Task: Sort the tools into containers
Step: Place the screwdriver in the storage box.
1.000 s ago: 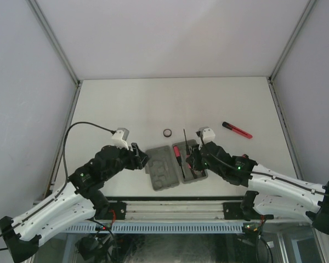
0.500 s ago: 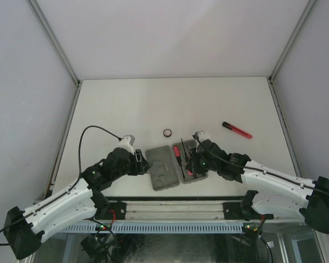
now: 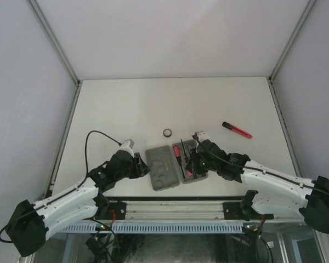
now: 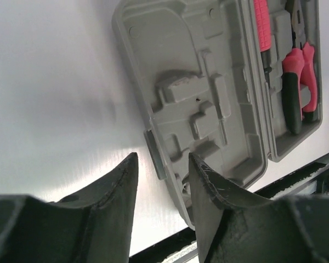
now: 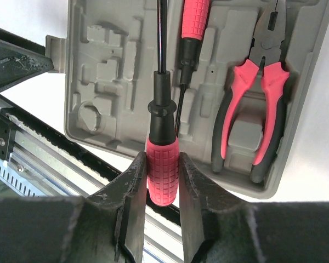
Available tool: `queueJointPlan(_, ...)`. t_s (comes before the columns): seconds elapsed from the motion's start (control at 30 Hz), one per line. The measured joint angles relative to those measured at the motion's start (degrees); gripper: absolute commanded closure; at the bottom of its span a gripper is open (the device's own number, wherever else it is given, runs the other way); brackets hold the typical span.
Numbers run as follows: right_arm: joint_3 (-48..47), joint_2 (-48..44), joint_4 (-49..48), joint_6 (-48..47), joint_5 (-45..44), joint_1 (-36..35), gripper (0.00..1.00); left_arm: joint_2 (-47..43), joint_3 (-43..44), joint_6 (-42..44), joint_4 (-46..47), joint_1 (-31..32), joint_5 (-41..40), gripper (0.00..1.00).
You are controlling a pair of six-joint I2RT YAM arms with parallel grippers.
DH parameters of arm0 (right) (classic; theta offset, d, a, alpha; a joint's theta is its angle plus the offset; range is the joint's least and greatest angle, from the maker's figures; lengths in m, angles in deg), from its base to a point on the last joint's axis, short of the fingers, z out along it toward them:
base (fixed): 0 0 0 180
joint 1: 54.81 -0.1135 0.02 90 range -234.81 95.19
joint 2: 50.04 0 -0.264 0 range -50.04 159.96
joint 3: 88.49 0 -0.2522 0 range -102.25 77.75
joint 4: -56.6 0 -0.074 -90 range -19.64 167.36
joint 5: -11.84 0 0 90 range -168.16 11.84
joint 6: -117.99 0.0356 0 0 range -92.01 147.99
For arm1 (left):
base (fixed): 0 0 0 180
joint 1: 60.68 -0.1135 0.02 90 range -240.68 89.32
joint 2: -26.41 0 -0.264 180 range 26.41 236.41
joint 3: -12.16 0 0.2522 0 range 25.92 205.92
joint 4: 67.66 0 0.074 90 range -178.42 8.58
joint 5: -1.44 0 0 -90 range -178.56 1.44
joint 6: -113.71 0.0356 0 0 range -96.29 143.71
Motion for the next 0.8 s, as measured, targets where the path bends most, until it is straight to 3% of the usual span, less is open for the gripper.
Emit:
queueJointPlan(0.2, 0.0, 0.17, 0.0, -0.02, 0.0, -0.2, 0.98, 3.3, -0.02, -0.28, 4.02, -1.73, 1.49, 0.68)
queueJointPlan(0.57, 0.0, 0.2, 0.02, -0.07, -0.02, -0.2, 0.98, 6.05, -0.48, -0.24, 6.91, -3.56, 3.19, 0.72)
queueJointPlan(0.8, 0.0, 1.03, 0.0, -0.26, 0.0, -0.2, 0.97, 6.25, -0.76, -0.22, 7.39, -3.63, 3.52, 0.89)
